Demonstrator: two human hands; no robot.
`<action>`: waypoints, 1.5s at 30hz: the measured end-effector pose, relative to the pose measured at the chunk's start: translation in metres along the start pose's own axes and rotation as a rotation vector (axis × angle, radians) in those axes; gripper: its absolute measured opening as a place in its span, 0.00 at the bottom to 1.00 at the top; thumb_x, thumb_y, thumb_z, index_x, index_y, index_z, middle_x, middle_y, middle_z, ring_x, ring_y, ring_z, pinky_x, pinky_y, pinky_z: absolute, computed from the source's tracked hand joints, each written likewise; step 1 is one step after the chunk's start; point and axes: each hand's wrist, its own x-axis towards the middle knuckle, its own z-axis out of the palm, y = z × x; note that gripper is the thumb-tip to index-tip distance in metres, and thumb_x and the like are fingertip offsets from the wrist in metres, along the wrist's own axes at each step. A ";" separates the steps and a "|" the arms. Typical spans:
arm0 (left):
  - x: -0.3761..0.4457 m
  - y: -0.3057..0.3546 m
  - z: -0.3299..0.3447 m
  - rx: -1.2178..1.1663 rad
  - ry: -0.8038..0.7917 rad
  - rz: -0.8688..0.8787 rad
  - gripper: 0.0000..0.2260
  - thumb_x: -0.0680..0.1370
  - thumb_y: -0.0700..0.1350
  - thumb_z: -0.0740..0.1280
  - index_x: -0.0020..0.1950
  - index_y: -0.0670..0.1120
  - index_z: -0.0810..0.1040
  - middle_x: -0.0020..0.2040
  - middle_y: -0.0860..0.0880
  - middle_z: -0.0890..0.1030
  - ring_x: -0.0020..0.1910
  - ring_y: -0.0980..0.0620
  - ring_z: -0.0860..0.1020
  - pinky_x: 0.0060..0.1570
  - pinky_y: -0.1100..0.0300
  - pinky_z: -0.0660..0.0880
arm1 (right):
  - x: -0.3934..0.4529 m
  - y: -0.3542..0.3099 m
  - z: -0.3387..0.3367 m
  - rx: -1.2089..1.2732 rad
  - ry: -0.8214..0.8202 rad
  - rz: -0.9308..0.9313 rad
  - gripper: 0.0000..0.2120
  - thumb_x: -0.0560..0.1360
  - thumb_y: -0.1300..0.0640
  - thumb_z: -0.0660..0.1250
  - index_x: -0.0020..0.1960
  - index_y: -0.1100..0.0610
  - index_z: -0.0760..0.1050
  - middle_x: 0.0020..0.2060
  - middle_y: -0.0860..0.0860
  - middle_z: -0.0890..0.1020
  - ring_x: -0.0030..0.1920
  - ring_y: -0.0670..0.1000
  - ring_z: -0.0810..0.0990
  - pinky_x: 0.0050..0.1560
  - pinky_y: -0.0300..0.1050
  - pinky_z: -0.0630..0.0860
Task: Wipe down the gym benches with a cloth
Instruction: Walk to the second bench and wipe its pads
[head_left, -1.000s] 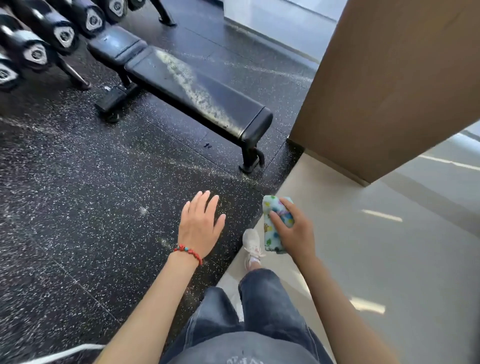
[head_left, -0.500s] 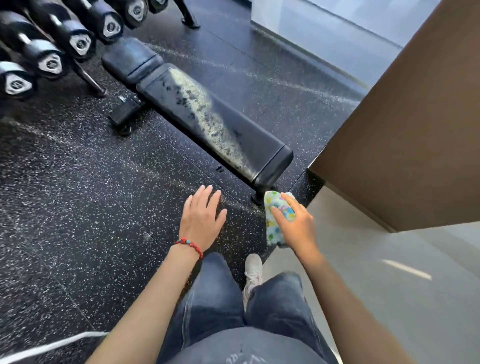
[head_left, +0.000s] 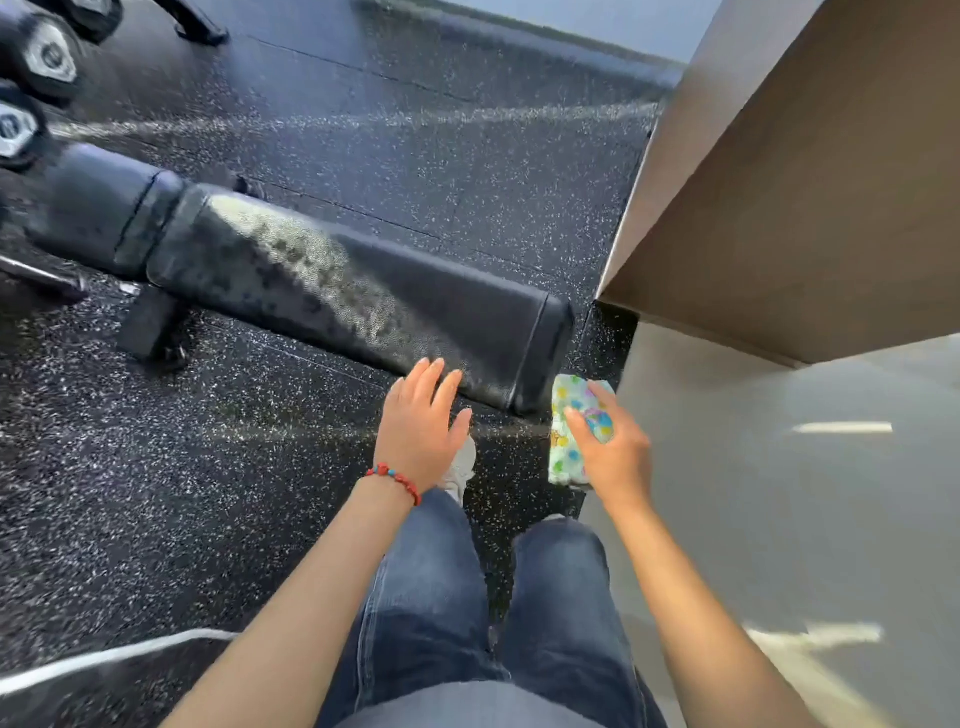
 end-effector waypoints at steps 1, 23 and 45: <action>0.011 -0.011 0.004 -0.002 -0.009 0.031 0.21 0.75 0.50 0.58 0.58 0.36 0.79 0.57 0.36 0.79 0.58 0.36 0.77 0.54 0.42 0.75 | 0.006 -0.002 0.009 0.018 0.030 0.036 0.19 0.73 0.50 0.68 0.64 0.46 0.72 0.53 0.51 0.80 0.52 0.50 0.77 0.53 0.40 0.71; 0.129 -0.085 0.240 -0.027 -0.153 0.194 0.21 0.77 0.48 0.56 0.66 0.39 0.72 0.67 0.38 0.72 0.69 0.42 0.63 0.62 0.38 0.68 | 0.159 0.123 0.173 -0.101 0.178 0.124 0.22 0.76 0.47 0.63 0.69 0.46 0.66 0.54 0.50 0.74 0.51 0.47 0.75 0.49 0.37 0.69; 0.142 -0.105 0.299 0.105 -0.127 0.131 0.25 0.77 0.49 0.55 0.74 0.45 0.59 0.74 0.43 0.58 0.74 0.43 0.55 0.70 0.41 0.49 | 0.272 0.133 0.210 -0.523 0.537 -0.224 0.20 0.78 0.46 0.57 0.60 0.59 0.75 0.38 0.59 0.76 0.34 0.57 0.76 0.28 0.44 0.74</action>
